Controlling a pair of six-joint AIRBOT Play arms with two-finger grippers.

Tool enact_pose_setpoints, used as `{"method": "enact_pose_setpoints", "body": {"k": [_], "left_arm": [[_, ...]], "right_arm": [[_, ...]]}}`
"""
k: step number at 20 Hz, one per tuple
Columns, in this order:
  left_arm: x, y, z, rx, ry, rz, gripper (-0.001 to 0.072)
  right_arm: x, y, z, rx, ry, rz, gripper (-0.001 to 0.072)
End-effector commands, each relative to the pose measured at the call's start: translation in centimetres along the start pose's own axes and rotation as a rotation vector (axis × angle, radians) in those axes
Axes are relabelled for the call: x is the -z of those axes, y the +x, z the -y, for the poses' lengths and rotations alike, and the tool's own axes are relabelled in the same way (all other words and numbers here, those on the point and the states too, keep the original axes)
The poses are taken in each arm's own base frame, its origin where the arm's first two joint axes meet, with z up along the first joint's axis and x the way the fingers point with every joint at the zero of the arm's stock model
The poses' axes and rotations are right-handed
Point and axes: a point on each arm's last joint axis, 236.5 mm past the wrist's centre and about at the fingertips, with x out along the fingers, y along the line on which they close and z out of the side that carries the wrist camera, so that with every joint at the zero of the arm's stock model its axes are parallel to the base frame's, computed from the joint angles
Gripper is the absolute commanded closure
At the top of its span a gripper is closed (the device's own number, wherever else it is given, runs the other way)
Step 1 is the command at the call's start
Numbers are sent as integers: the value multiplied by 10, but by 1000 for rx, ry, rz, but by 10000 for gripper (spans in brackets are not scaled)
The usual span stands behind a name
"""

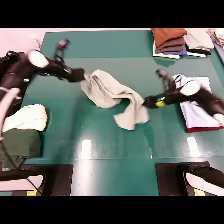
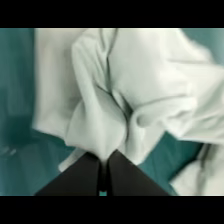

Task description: Fold the shirts.

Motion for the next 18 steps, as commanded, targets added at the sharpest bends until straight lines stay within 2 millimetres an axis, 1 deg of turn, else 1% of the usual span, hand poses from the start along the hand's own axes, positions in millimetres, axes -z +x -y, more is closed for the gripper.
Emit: {"method": "enact_pose_setpoints", "body": {"k": [1, 2, 3, 4, 6, 8, 10, 11, 12, 13, 14, 15, 16, 17, 18], "left_arm": [[-51, -104, 18, -23, 101, 241, 681], [-61, -136, 31, -29, 151, 314, 681], [-68, -172, 48, -23, 188, 388, 681], [-73, -206, 64, -13, 217, 458, 681], [-76, -280, 98, 6, 280, 609, 681], [-72, -353, 130, 26, 341, 763, 681], [-64, -418, 158, 44, 396, 900, 681], [-61, -444, 169, 45, 420, 955, 682], [-59, -462, 175, 42, 436, 997, 682], [-59, -477, 179, 33, 450, 1032, 682], [-61, -485, 179, 18, 454, 1057, 682], [-67, -485, 172, -15, 453, 1069, 682], [-75, -474, 162, -52, 449, 1044, 682], [-85, -451, 146, -99, 440, 986, 682], [-94, -421, 128, -141, 421, 901, 682]], "right_arm": [[-44, -118, 20, 183, -110, 210, 695], [-55, -155, 15, 203, -116, 295, 695], [-60, -187, 9, 223, -126, 362, 695], [-62, -219, 2, 244, -139, 425, 695], [-60, -274, -14, 284, -163, 533, 695], [-54, -317, -28, 326, -181, 618, 695], [-48, -354, -39, 370, -194, 694, 695], [-46, -367, -43, 387, -198, 720, 696], [-44, -375, -47, 398, -200, 730, 695], [-43, -377, -48, 399, -195, 722, 696], [-41, -374, -47, 389, -174, 701, 696], [-40, -366, -43, 376, -154, 660, 696], [-41, -355, -36, 362, -124, 614, 696], [-41, -341, -26, 346, -83, 554, 696], [-41, -324, -14, 332, -46, 478, 696]]}}
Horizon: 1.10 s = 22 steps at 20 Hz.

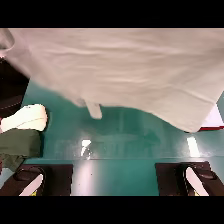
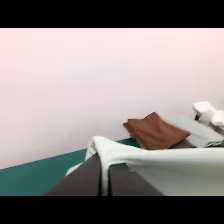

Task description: Fold the shirts.

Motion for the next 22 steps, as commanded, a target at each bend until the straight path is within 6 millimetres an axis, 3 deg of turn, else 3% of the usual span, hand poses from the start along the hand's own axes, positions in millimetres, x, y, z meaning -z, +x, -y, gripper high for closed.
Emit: {"method": "enact_pose_setpoints", "body": {"k": [1, 4, 6, 8, 10, 11, 12, 13, 15, 18, 22], "left_arm": [[61, 46, -40, -99, 36, -212, 681], [192, 114, -76, -125, 1, -595, 681], [285, 150, -91, -113, -55, -813, 680], [368, 176, -102, -131, -146, -974, 680], [440, 185, -108, -147, -208, -1114, 657], [461, 184, -110, -149, -220, -1163, 388], [474, 182, -112, -155, -220, -1195, 144], [477, 179, -116, -170, -206, -1209, 148], [470, 169, -127, -203, -177, -1223, 148], [463, 144, -137, -214, -256, -1272, 148], [484, 86, -146, -243, -406, -1349, 148]], "right_arm": [[34, 36, 14, -14, 88, -215, 696], [86, 106, 35, -38, 188, -439, 696], [135, 153, 35, -75, 230, -603, 696], [171, 199, 28, -100, 235, -692, 696], [184, 240, 18, -115, 222, -695, 695], [185, 256, 13, -120, 213, -689, 692], [182, 267, 9, -132, 208, -689, 596], [176, 275, 7, -138, 199, -689, 425], [165, 276, 7, -149, 188, -698, 414], [162, 257, 3, -172, 143, -713, 417], [174, 223, -4, -170, 134, -679, 418]]}}
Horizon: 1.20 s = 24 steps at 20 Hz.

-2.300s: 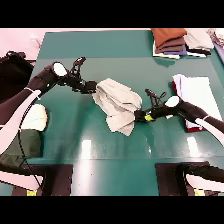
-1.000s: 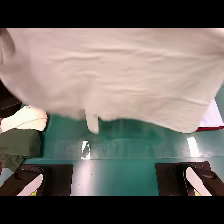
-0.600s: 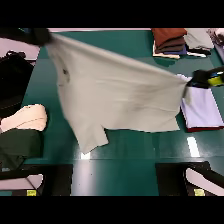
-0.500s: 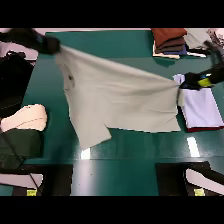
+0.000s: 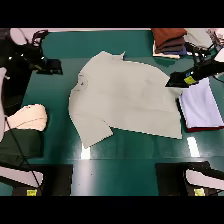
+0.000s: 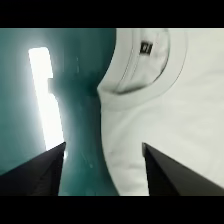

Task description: Fold the shirts.

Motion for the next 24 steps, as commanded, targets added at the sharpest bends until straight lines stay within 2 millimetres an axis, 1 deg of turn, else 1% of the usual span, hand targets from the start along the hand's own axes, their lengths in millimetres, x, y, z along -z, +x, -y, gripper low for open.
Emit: {"method": "enact_pose_setpoints", "body": {"k": [1, 3, 4, 5, 7, 8, 9, 10, 12, 14, 17, 18, 19, 20, 21, 22, 23, 24], "left_arm": [[54, 9, -21, 37, -106, -93, 148], [100, 24, -32, 44, -164, -147, 148], [124, 35, -33, 60, -193, -175, 148], [144, 45, -31, 81, -222, -195, 148], [178, 68, -16, 144, -276, -237, 148], [186, 76, -5, 198, -295, -244, 147], [190, 84, 7, 250, -326, -236, 147], [190, 90, 14, 288, -350, -213, 148], [187, 99, 24, 316, -373, -175, 148], [183, 104, 36, 312, -338, -152, 148], [177, 109, 59, 316, -274, -117, 149], [175, 110, 63, 315, -271, -110, 179], [174, 111, 62, 312, -280, -105, 280], [172, 111, 62, 310, -286, -98, 363], [170, 111, 59, 305, -299, -91, 495], [168, 110, 56, 300, -311, -86, 645], [163, 108, 55, 302, -311, -79, 681], [159, 104, 56, 304, -297, -76, 681]], "right_arm": [[26, -11, -6, 0, -17, 22, 418], [38, -16, -11, -6, -14, 57, 418], [42, -18, -17, -28, -7, 80, 418], [45, -19, -22, -47, 1, 104, 417], [48, -20, -32, -88, 19, 142, 418], [50, -20, -37, -111, 29, 148, 418], [52, -20, -40, -126, 35, 155, 418], [53, -20, -41, -130, 37, 158, 418], [55, -20, -41, -130, 38, 152, 417], [55, -20, -41, -131, 38, 152, 418], [57, -19, -41, -132, 38, 143, 417], [58, -19, -40, -128, 38, 139, 418], [59, -20, -38, -124, 42, 134, 418], [62, -20, -35, -122, 51, 121, 418], [68, -21, -29, -117, 64, 100, 417], [75, -21, -21, -112, 91, 80, 417], [84, -19, -10, -100, 128, 67, 418], [99, -16, 8, -69, 175, 49, 418]]}}
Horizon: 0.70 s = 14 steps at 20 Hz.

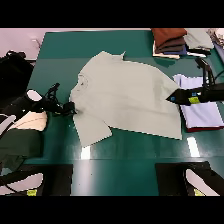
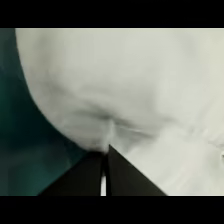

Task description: Fold the shirts.

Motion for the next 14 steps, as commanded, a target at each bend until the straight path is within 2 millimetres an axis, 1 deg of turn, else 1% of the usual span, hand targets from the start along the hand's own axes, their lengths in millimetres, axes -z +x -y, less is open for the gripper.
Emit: {"method": "enact_pose_setpoints", "body": {"k": [1, 2, 3, 4, 5, 6, 7, 8, 9, 10, 12, 14], "left_arm": [[-12, -8, 10, 11, 16, 19, 681], [-15, -13, 15, 19, 37, 19, 681], [-19, -17, 20, 27, 60, 22, 681], [-22, -20, 24, 32, 73, 26, 681], [-25, -22, 26, 34, 78, 34, 681], [-27, -23, 27, 35, 84, 38, 681], [-26, -23, 26, 35, 99, 36, 681], [-25, -23, 26, 33, 110, 33, 681], [-25, -23, 26, 34, 110, 32, 681], [-25, -23, 26, 34, 112, 32, 680], [-24, -23, 26, 34, 133, 27, 680], [-21, -23, 27, 36, 133, 16, 680]], "right_arm": [[39, -2, 50, 88, 118, -63, 418], [62, -1, 75, 143, 173, -93, 417], [87, -1, 97, 189, 233, -135, 384], [116, -1, 114, 215, 312, -186, 235], [138, 2, 124, 210, 388, -221, 187], [155, 5, 131, 197, 467, -231, 189], [166, 8, 136, 189, 524, -226, 201], [171, 11, 140, 175, 569, -203, 256], [172, 15, 141, 159, 598, -177, 275], [172, 17, 143, 152, 615, -165, 282], [164, 18, 146, 136, 631, -168, 283], [160, 20, 153, 130, 648, -194, 284]]}}
